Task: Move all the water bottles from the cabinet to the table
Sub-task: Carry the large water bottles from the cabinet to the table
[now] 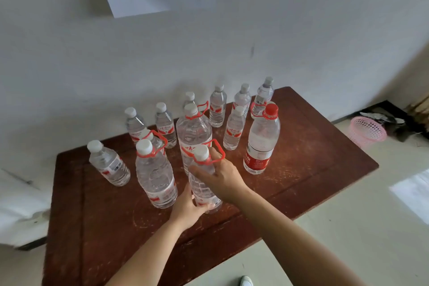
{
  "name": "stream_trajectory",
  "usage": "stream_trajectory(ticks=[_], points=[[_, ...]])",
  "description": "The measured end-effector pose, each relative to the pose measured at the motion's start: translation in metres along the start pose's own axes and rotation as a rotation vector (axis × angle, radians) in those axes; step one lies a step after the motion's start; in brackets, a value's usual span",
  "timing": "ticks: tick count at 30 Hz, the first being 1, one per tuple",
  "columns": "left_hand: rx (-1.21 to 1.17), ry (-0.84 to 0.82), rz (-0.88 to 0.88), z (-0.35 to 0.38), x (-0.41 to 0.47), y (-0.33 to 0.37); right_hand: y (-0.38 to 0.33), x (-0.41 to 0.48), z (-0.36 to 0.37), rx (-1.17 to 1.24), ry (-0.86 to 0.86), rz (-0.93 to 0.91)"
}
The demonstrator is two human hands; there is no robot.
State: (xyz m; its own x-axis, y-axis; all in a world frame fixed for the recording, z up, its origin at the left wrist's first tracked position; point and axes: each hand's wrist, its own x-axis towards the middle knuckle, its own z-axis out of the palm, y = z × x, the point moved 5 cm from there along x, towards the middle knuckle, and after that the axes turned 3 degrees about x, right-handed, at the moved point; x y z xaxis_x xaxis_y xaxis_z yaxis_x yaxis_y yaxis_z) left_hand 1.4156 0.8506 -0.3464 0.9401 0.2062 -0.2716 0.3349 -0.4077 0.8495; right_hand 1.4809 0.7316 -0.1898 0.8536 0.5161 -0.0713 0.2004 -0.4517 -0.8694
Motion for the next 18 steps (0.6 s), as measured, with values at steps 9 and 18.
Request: stream_trajectory(ticks=[9, 18], points=[[0.065, 0.004, 0.005, 0.005, -0.003, 0.012, 0.027, -0.005, -0.014, 0.130, -0.064, 0.035], [0.102, 0.135, -0.070, 0.008, -0.032, 0.022, 0.052, -0.023, -0.027, -0.023, -0.062, -0.081]])
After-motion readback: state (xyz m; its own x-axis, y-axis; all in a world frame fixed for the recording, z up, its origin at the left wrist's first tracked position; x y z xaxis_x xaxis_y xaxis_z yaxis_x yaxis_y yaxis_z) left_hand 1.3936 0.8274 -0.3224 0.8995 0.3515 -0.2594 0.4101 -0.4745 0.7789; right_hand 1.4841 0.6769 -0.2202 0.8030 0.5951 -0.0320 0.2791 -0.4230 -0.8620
